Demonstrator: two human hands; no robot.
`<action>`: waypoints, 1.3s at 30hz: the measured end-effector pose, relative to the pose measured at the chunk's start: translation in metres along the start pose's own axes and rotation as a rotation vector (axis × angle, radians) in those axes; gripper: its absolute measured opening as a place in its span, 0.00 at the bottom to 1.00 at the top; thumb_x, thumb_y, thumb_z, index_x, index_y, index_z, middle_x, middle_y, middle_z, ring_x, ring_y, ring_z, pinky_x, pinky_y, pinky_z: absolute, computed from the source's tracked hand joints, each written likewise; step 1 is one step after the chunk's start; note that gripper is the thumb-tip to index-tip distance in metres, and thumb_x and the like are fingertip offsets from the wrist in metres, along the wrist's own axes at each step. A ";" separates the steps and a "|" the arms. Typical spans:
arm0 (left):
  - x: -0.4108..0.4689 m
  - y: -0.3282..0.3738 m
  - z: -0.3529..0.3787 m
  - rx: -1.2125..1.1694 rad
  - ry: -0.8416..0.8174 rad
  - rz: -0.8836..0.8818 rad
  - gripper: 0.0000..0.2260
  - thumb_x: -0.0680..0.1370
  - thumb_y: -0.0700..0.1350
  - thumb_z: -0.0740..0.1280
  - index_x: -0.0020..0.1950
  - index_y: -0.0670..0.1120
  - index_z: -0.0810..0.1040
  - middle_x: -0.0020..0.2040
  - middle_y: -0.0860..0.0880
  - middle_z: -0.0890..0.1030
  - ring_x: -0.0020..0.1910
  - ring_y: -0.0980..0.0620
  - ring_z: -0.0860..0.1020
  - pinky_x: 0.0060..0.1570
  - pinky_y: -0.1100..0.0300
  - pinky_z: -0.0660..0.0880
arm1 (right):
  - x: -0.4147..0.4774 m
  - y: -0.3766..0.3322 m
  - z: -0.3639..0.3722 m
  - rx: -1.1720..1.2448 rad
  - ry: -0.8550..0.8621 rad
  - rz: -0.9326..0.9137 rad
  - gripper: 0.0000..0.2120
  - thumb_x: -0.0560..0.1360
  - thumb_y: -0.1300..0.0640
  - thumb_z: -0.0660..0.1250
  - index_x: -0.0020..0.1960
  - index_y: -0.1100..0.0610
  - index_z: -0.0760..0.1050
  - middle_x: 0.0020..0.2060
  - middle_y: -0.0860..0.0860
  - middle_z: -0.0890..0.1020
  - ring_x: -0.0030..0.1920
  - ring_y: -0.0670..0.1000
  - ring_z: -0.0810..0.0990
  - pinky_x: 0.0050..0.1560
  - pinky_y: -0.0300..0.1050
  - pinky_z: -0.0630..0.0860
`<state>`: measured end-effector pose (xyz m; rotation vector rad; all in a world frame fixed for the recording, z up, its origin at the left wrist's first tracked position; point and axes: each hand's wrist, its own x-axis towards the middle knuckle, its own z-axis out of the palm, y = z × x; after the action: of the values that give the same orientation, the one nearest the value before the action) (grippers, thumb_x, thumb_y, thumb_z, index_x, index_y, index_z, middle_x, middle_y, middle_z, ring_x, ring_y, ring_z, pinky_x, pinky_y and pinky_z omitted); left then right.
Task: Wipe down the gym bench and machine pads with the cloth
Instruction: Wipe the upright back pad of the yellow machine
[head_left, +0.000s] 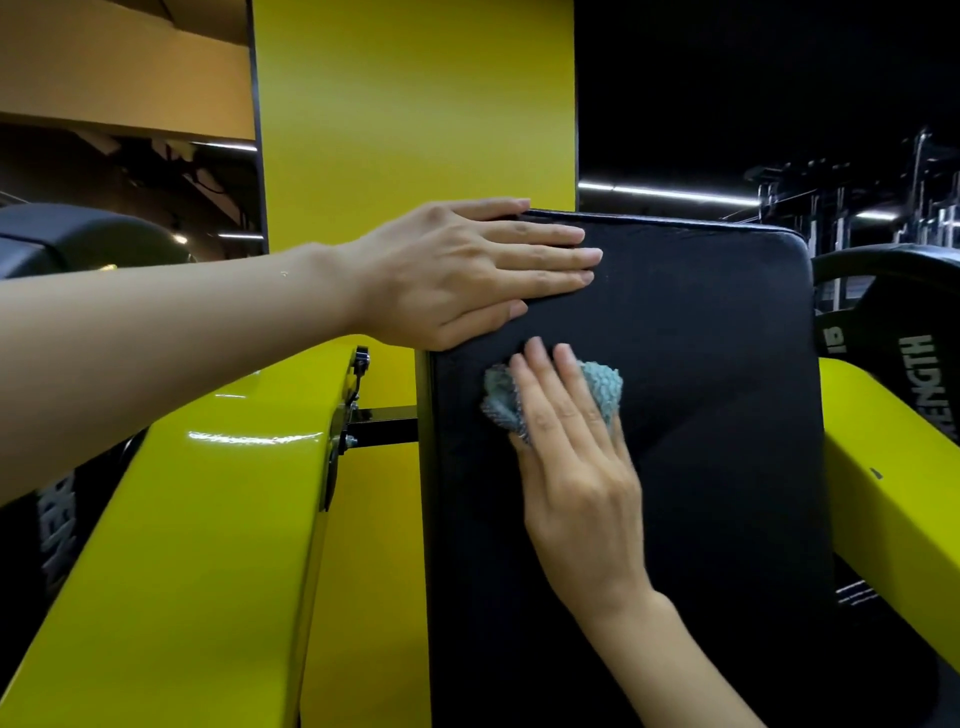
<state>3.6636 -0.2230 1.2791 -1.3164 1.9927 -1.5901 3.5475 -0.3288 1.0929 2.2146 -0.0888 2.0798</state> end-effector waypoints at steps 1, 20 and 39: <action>0.001 -0.001 0.000 -0.035 0.018 0.037 0.24 0.83 0.50 0.47 0.80 0.48 0.60 0.80 0.50 0.59 0.80 0.51 0.55 0.78 0.48 0.52 | 0.000 0.007 -0.003 0.000 0.017 0.033 0.21 0.83 0.59 0.57 0.75 0.59 0.66 0.75 0.53 0.68 0.77 0.51 0.61 0.71 0.59 0.68; 0.004 0.004 -0.004 -0.022 0.019 0.002 0.23 0.84 0.49 0.48 0.79 0.48 0.61 0.79 0.51 0.61 0.79 0.52 0.56 0.78 0.48 0.54 | 0.001 -0.032 0.016 0.057 0.016 0.036 0.22 0.82 0.60 0.62 0.75 0.58 0.66 0.75 0.52 0.67 0.78 0.50 0.60 0.70 0.56 0.69; 0.006 0.013 -0.004 0.030 -0.028 -0.055 0.24 0.83 0.52 0.47 0.80 0.50 0.57 0.80 0.53 0.56 0.80 0.52 0.53 0.78 0.46 0.50 | 0.016 0.005 0.007 0.127 0.127 0.200 0.21 0.83 0.58 0.56 0.75 0.63 0.66 0.75 0.56 0.67 0.78 0.53 0.59 0.77 0.50 0.58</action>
<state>3.6512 -0.2255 1.2705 -1.3859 1.9247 -1.6097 3.5544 -0.3345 1.1082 2.2189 -0.1800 2.3889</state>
